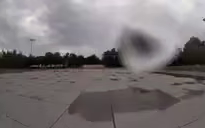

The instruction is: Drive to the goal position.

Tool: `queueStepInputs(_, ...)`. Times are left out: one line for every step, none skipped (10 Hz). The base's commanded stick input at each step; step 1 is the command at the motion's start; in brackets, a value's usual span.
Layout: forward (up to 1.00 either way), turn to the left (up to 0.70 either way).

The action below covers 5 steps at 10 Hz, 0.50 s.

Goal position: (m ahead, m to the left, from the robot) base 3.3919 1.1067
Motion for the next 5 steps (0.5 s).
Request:
queueStepInputs(0.70,0.00)
queueStepInputs(0.70,0.00)
queueStepInputs(0.70,0.00)
queueStepInputs(0.70,0.00)
queueStepInputs(0.70,0.00)
